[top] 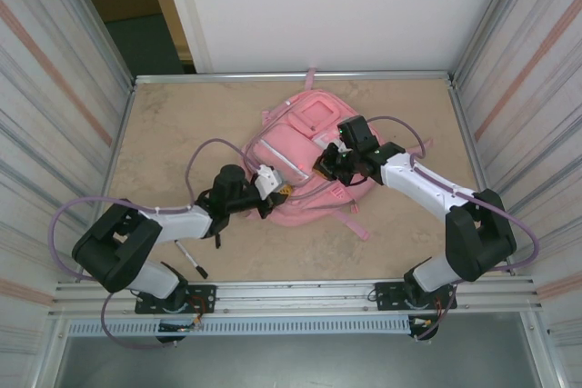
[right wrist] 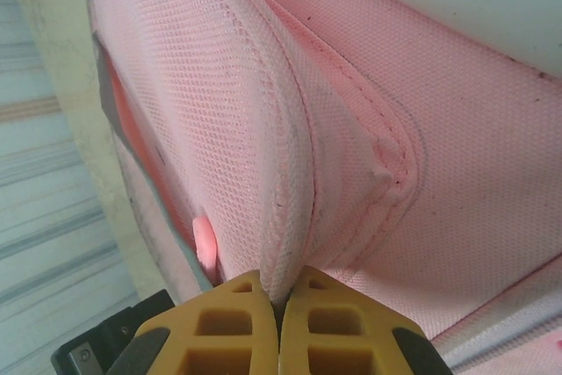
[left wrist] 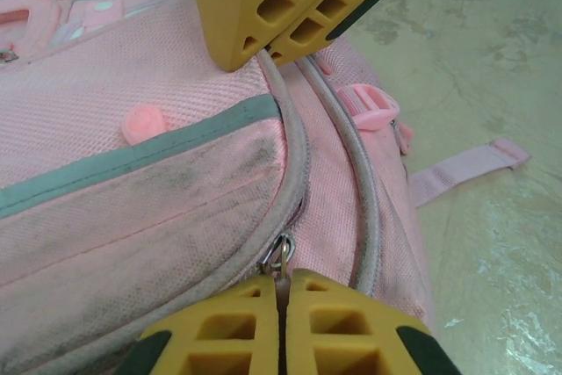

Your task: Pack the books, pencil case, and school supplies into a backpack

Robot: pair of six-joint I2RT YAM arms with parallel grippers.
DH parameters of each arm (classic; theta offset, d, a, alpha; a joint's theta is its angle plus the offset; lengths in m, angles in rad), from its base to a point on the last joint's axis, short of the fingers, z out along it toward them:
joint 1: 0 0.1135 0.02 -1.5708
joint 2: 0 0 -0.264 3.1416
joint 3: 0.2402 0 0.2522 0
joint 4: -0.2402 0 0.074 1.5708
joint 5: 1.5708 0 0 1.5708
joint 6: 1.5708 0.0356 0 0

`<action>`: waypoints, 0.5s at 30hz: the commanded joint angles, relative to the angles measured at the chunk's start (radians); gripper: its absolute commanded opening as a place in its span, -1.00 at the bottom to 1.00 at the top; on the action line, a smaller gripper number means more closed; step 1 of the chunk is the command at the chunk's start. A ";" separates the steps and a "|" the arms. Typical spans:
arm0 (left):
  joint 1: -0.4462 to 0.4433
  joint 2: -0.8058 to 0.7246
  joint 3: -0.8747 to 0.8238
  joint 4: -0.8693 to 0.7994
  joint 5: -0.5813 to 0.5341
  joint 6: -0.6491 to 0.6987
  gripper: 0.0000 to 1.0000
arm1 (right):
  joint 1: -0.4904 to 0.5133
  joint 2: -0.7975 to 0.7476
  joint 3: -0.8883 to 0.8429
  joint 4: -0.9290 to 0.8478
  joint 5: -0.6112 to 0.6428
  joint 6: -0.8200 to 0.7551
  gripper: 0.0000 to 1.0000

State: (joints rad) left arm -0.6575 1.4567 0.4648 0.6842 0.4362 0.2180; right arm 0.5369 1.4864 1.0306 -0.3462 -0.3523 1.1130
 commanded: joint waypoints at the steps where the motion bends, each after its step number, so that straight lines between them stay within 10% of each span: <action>1: -0.013 -0.025 0.039 -0.038 -0.094 -0.032 -1.00 | -0.007 -0.044 0.005 0.003 -0.074 -0.048 -1.00; 15: -0.042 -0.239 -0.023 -0.315 -0.318 -0.078 -1.00 | -0.338 0.040 0.019 -0.109 -0.070 -0.278 -1.00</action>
State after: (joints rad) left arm -0.6979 1.2873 0.4843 0.4683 0.2298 0.1593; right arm 0.2958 1.4742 1.0233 -0.4793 -0.5205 0.9234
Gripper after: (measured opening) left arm 0.050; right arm 0.048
